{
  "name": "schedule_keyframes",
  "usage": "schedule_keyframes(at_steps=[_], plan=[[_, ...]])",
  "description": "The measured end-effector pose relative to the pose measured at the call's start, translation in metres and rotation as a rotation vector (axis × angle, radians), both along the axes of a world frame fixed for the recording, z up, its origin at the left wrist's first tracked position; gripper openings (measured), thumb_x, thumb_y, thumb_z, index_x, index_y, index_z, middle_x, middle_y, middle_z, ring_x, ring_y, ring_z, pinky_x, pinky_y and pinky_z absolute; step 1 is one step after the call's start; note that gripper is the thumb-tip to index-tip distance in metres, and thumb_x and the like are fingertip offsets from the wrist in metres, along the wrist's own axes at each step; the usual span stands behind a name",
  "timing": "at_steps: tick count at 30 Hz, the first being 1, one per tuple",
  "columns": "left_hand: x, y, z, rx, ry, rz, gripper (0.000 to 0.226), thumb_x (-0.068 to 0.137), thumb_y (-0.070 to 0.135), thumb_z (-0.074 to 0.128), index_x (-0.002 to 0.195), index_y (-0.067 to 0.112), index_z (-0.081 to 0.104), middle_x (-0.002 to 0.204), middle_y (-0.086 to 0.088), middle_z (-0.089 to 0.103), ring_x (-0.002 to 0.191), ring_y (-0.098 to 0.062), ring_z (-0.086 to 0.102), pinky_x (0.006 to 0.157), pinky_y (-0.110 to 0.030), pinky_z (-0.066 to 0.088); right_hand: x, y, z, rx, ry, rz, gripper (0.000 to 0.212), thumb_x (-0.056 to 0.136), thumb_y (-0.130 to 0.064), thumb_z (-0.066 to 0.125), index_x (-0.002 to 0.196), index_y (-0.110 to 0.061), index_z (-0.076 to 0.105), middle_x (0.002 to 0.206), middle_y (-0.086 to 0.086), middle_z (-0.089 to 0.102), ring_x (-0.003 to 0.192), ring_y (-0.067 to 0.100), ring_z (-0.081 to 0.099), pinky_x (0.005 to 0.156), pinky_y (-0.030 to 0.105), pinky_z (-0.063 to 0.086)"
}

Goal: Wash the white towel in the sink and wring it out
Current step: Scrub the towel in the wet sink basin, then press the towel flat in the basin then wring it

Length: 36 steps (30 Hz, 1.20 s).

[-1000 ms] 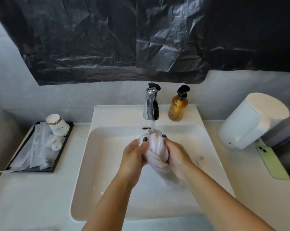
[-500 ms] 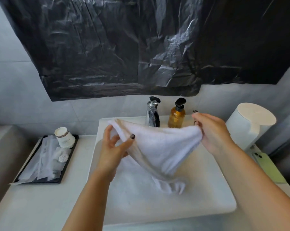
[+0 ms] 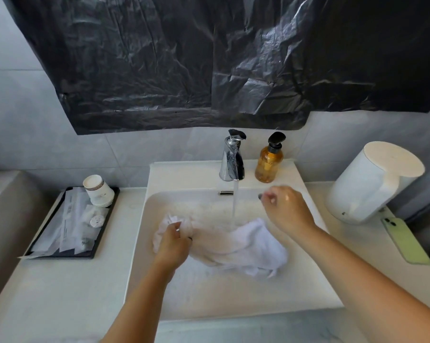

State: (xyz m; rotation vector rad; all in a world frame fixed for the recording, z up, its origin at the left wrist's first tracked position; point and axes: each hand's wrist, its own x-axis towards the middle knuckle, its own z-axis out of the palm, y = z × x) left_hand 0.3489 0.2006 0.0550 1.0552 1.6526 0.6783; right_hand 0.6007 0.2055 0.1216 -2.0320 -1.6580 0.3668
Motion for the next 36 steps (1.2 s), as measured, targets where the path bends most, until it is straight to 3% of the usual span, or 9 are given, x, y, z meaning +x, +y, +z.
schedule_keyframes(at_steps=[3,7,15,20,24,27,30,33,36], plan=[[0.011,-0.001,-0.001,-0.015,-0.090,0.049,0.029,0.088,-0.006,0.052,0.112,0.010,0.056,0.096,0.001,0.063,0.083,-0.006,0.058,0.062,-0.016,0.043,-0.017,0.026,0.036,0.288,-0.044,0.147,0.025,0.096,-0.022,0.054,0.113,-0.011,0.068,0.119,0.007,0.062,0.105,0.027,0.060,0.085,0.040,0.051],[0.016,-0.004,-0.007,-0.029,-0.135,0.122,0.018,0.084,-0.006,0.057,0.080,0.009,0.065,0.078,-0.008,0.070,0.081,-0.023,0.066,0.067,-0.025,0.049,-0.040,0.061,0.061,0.291,-0.097,0.259,0.047,0.101,-0.023,0.047,0.146,-0.008,0.042,0.152,0.007,0.041,0.140,0.022,0.037,0.113,0.034,0.031],[0.004,-0.017,-0.038,-0.148,-0.191,0.290,0.019,0.079,0.006,0.077,0.093,0.001,0.065,0.087,-0.016,0.069,0.077,-0.029,0.065,0.063,-0.031,0.049,-0.042,0.070,0.025,0.356,-0.120,0.271,0.047,0.094,-0.022,0.048,0.136,-0.002,0.054,0.143,0.015,0.051,0.138,0.028,0.044,0.116,0.039,0.032],[-0.001,-0.022,-0.052,-0.166,-0.169,0.286,0.012,0.083,0.007,0.072,0.078,0.002,0.062,0.065,-0.007,0.056,0.061,-0.021,0.053,0.055,-0.028,0.040,-0.029,0.054,-0.002,0.365,0.028,0.363,0.056,0.093,-0.015,0.048,0.147,-0.005,0.038,0.156,0.006,0.033,0.148,0.022,0.022,0.121,0.044,0.020],[-0.010,-0.023,-0.062,-0.248,-0.279,0.285,0.017,0.091,0.015,0.067,0.085,-0.001,0.070,0.079,-0.020,0.068,0.074,-0.030,0.063,0.072,-0.043,0.054,-0.030,0.017,-0.060,0.465,0.408,-0.054,0.044,0.086,-0.005,0.059,0.129,-0.004,0.049,0.135,0.006,0.044,0.130,0.024,0.042,0.108,0.034,0.037],[-0.013,-0.029,-0.064,-0.251,-0.366,0.308,0.018,0.097,0.015,0.060,0.097,0.002,0.072,0.093,-0.020,0.075,0.090,-0.036,0.071,0.088,-0.050,0.056,-0.024,-0.003,-0.115,-0.060,0.407,-0.352,0.040,0.087,-0.014,0.062,0.125,-0.005,0.054,0.129,0.015,0.049,0.125,0.036,0.044,0.102,0.036,0.037],[-0.012,-0.031,-0.058,-0.220,-0.542,0.284,0.021,0.101,0.014,0.054,0.113,0.007,0.069,0.106,-0.015,0.075,0.102,-0.032,0.071,0.091,-0.046,0.056,-0.014,-0.001,-0.131,-0.468,0.207,-0.277,0.037,0.080,-0.049,0.049,0.096,-0.020,0.067,0.102,0.010,0.067,0.099,0.033,0.060,0.083,0.035,0.049],[-0.010,-0.029,-0.049,-0.206,-0.611,0.264,0.025,0.101,0.021,0.054,0.120,0.015,0.068,0.110,-0.010,0.074,0.102,-0.028,0.070,0.086,-0.041,0.056,-0.003,0.009,-0.111,-0.551,0.251,-0.164,0.028,0.084,-0.039,0.059,0.067,-0.017,0.058,0.069,0.000,0.062,0.067,0.021,0.059,0.056,0.027,0.041],[-0.006,-0.023,-0.034,-0.194,-0.625,0.291,0.020,0.098,0.019,0.058,0.115,0.017,0.069,0.105,-0.008,0.076,0.098,-0.025,0.069,0.090,-0.041,0.055,0.007,0.010,-0.095,-0.426,0.296,-0.195,0.034,0.085,-0.029,0.068,0.065,-0.016,0.045,0.064,-0.003,0.048,0.060,0.016,0.046,0.052,0.027,0.032]])
